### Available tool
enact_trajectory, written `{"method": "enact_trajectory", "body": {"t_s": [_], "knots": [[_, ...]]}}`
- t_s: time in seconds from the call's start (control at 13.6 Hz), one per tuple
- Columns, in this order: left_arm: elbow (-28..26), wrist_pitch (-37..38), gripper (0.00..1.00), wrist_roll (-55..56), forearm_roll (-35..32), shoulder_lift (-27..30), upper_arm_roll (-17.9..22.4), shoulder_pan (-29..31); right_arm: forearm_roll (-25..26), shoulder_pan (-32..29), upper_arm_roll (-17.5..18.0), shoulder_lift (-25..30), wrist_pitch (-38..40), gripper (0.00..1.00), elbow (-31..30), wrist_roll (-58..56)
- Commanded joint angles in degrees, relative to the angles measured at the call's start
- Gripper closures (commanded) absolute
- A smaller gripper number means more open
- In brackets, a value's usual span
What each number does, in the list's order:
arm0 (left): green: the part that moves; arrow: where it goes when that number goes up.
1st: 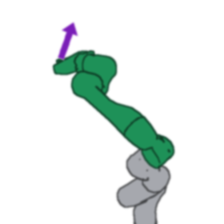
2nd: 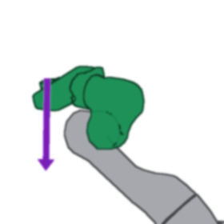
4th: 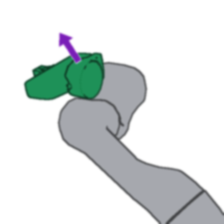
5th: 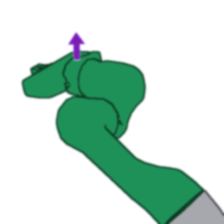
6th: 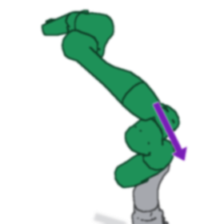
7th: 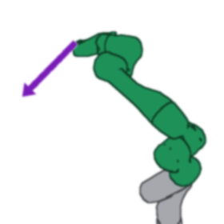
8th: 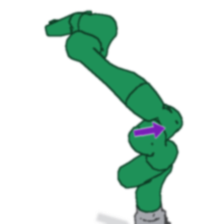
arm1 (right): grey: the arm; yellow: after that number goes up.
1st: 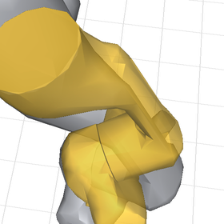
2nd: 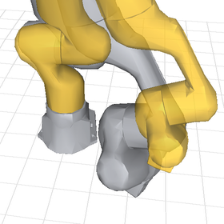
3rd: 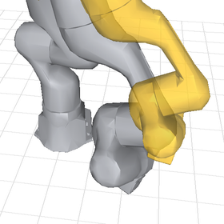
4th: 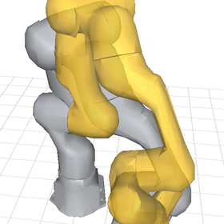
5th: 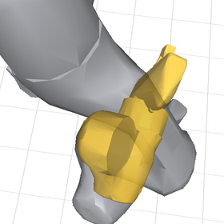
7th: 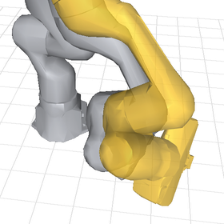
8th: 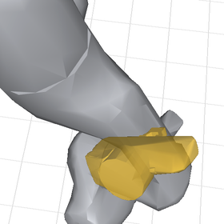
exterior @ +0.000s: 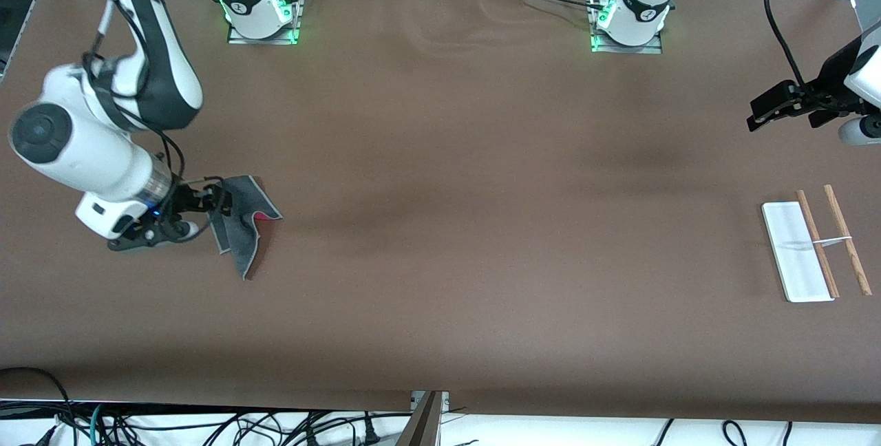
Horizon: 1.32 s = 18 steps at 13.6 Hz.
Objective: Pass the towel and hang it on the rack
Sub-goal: 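Reach the right gripper down to the grey towel's raised corner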
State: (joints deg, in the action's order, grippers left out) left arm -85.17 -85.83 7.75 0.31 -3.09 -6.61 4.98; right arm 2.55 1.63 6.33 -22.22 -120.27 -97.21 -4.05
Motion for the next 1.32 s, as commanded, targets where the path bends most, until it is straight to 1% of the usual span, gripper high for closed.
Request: {"method": "enact_trajectory", "body": {"t_s": [0.0,0.37,0.51,0.66,1.25], "knots": [[1.77,0.31,0.0,-0.1,0.13,-0.87,-0.07,0.2,0.0,0.12,0.35,-5.36,-6.79,0.0,0.62,0.97],[1.76,0.31,0.0,-0.19,0.13,-0.87,-0.16,0.02,0.35,2.67,0.08,-12.31,-15.42,0.0,0.62,1.06],[1.68,0.31,0.0,-0.19,0.13,-0.87,-0.15,0.11,0.44,2.67,-0.27,-13.28,-15.61,0.0,0.18,1.14],[1.77,0.31,0.0,-0.19,0.13,-0.87,-0.16,0.2,1.22,2.67,-1.84,-13.99,-15.61,0.0,0.0,0.79],[1.77,0.31,0.0,-0.19,0.13,-0.87,-0.15,-0.24,2.81,3.02,-2.9,-15.66,-15.43,0.0,-1.4,0.71]]}}
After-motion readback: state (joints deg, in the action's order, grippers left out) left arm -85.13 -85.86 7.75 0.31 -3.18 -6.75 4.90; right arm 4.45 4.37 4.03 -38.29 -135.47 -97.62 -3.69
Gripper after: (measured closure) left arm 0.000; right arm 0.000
